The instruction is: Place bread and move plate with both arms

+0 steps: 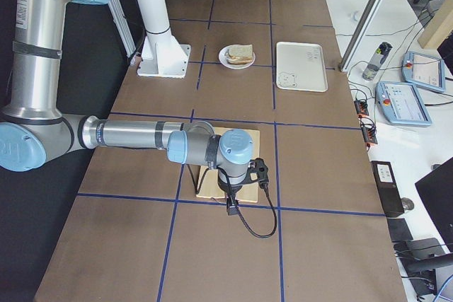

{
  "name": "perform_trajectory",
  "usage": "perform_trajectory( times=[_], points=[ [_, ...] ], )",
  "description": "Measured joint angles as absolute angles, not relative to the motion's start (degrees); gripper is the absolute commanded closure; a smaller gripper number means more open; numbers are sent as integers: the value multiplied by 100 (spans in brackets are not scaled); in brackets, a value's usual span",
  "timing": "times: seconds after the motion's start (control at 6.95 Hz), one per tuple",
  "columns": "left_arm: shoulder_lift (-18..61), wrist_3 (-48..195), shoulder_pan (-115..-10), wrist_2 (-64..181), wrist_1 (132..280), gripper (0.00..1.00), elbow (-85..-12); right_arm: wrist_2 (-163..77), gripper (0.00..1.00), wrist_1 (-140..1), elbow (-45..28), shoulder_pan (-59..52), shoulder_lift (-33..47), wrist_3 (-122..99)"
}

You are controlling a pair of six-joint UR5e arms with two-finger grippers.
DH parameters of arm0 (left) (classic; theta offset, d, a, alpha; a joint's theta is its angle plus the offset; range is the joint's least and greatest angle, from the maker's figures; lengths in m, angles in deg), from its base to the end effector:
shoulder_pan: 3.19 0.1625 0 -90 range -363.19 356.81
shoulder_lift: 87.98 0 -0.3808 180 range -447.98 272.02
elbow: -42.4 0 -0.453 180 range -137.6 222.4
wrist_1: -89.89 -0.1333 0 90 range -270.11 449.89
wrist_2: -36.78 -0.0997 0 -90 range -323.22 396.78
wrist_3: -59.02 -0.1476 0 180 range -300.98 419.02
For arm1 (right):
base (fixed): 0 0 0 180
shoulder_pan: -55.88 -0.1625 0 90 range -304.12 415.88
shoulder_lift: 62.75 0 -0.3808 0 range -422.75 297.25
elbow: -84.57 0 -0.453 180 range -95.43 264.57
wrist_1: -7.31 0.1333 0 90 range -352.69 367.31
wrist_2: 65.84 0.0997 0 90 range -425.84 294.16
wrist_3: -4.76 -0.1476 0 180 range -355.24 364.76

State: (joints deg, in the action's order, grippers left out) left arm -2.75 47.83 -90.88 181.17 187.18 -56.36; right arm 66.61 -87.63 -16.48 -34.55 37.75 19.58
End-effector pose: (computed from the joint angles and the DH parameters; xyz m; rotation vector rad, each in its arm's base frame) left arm 0.0083 -0.5349 0.5752 0.2556 0.9330 0.3105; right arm 0.0372 -0.4744 0.6488 0.0259 -0.7451 -0.2111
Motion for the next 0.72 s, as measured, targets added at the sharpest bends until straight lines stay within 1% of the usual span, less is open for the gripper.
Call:
perform_trajectory(
  times=[0.29, 0.72],
  points=[
    [-288, 5816, -8460, 18338, 19748, 0, -5612, 6670, 0, -8762, -1650, -3456, 3779, 1939],
    [-255, 9732, -6897, 18019, 22641, 0, -5509, 6678, 0, -8761, -1634, -3456, 3779, 1949]
  ],
)
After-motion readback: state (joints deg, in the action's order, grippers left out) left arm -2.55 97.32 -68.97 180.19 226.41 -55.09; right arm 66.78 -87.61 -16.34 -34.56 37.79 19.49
